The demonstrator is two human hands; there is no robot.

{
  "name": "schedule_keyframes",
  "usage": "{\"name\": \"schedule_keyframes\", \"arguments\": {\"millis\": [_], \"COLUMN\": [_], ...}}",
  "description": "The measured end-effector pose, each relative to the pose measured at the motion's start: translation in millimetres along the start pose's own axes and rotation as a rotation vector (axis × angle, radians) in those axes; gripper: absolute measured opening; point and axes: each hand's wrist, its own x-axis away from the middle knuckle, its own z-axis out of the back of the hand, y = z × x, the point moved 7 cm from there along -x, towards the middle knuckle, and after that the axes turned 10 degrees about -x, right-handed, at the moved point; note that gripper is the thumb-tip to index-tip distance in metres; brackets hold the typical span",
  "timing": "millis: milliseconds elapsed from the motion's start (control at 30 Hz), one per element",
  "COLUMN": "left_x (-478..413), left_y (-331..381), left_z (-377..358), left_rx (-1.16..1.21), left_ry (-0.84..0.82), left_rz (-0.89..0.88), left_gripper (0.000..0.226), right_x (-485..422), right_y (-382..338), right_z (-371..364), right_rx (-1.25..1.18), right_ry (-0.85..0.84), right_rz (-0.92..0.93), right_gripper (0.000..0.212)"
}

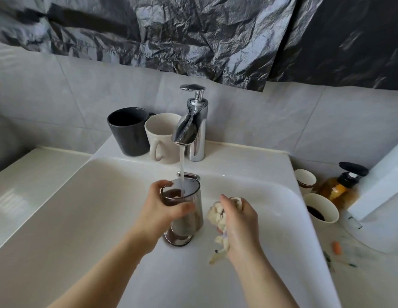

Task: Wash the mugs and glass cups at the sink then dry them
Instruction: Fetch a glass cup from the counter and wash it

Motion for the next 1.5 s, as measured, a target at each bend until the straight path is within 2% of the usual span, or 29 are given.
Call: {"name": "schedule_keyframes", "arguments": {"millis": [267, 367, 500, 667, 767, 833, 933, 1000, 1067, 1133, 1200, 1267, 1333, 1433, 1500], "left_x": [11, 12, 23, 25, 17, 12, 5, 3, 3, -1, -4, -5, -3, -11, -14], "left_y": [-15, -23, -25, -21, -15, -13, -16, -14, -12, -14, -15, -13, -11, -13, -17], "left_z": [-15, -20, -28, -37, -36, -32, -19, -17, -20, -20, -17, -16, -18, -9, -4], "left_rx": [0.338, 0.525, 0.696, 0.798, 0.787, 0.684, 0.496, 0.414, 0.386, 0.396, 0.406, 0.383, 0.366, 0.397, 0.412], "left_ry": [-0.205, -0.222, -0.253, -0.263, -0.251, -0.256, -0.192, -0.175, -0.204, -0.185, -0.171, -0.181, -0.192, -0.105, -0.070], "left_rz": [0.323, 0.484, 0.686, 0.804, 0.766, 0.700, 0.607, 0.543, 0.488, 0.443, 0.414, 0.377, 0.359, 0.349, 0.351], "left_gripper": [0.062, 0.069, 0.062, 0.060, 0.062, 0.059, 0.050, 0.047, 0.046, 0.048, 0.056, 0.055, 0.055, 0.059, 0.059], "right_x": [7, 8, 9, 10, 11, 13, 22, 32, 41, 46, 43, 30, 25, 41, 47], "right_y": [-8, -8, -9, -9, -9, -17, -35, -42, -41, -32, -33, -43, -43, -25, -24], "right_z": [0, 0, 0, -5, -4, -3, -8, -24, -50, -77, -88, -85, -81, -90, -91], "right_rx": [-0.023, -0.027, -0.037, -0.114, -0.156, -0.143, -0.079, -0.017, 0.145, 0.329, 0.238, 0.150, 0.239, 0.416, 0.503], "right_ry": [-0.001, -0.001, 0.009, -0.011, -0.009, -0.031, -0.064, -0.115, -0.220, -0.424, -0.541, -0.484, -0.413, -0.544, -0.546], "right_rz": [0.018, 0.012, -0.020, -0.055, -0.048, 0.024, 0.222, 0.345, 0.423, 0.371, 0.238, 0.253, 0.325, 0.302, 0.340], "right_gripper": [0.028, 0.029, 0.028, 0.026, 0.016, 0.002, 0.021, 0.020, 0.023, 0.036, 0.033, 0.024, 0.031, 0.038, 0.037]}}
